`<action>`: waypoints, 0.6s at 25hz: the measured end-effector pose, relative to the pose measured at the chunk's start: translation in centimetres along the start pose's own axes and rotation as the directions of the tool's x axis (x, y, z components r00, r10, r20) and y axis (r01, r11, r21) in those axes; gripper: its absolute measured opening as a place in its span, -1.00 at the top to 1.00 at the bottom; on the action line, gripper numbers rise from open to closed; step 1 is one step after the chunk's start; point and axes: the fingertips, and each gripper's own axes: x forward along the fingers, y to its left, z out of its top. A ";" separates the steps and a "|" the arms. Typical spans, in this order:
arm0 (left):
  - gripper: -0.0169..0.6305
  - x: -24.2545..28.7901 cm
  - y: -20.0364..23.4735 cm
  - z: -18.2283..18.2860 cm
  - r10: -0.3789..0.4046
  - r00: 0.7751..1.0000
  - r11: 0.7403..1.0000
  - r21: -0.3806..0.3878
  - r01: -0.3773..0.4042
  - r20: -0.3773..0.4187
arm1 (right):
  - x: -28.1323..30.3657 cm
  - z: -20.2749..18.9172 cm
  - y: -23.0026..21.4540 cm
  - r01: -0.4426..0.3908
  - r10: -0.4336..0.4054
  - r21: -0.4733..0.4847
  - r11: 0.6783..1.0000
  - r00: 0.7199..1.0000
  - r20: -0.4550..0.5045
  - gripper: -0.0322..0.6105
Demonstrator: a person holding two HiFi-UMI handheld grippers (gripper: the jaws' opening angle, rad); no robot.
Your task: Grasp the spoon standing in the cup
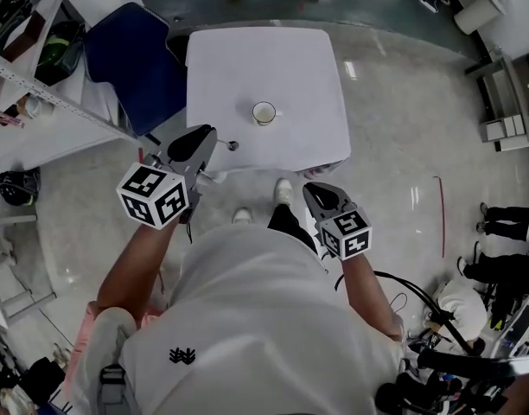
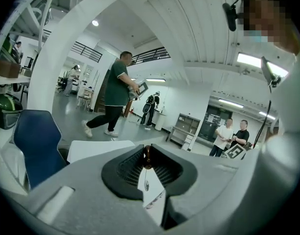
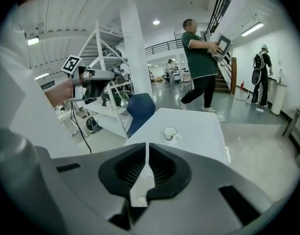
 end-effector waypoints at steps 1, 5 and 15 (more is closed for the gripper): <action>0.79 -0.5 -0.2 -0.2 -0.002 1.000 1.000 -0.003 0.002 0.002 | -0.1 -0.2 0.4 0.002 -0.002 -0.002 1.000 1.000 -0.002 0.81; 0.79 -2.2 -0.9 -1.2 -0.013 1.000 1.000 -0.009 0.013 0.006 | -0.5 -1.0 1.8 0.011 -0.011 -0.004 1.000 1.000 -0.010 0.84; 0.79 -4.0 -3.0 -2.0 -0.053 0.999 0.999 0.003 0.053 0.012 | -1.9 -2.2 3.6 0.044 -0.044 -0.024 0.999 0.999 -0.012 0.87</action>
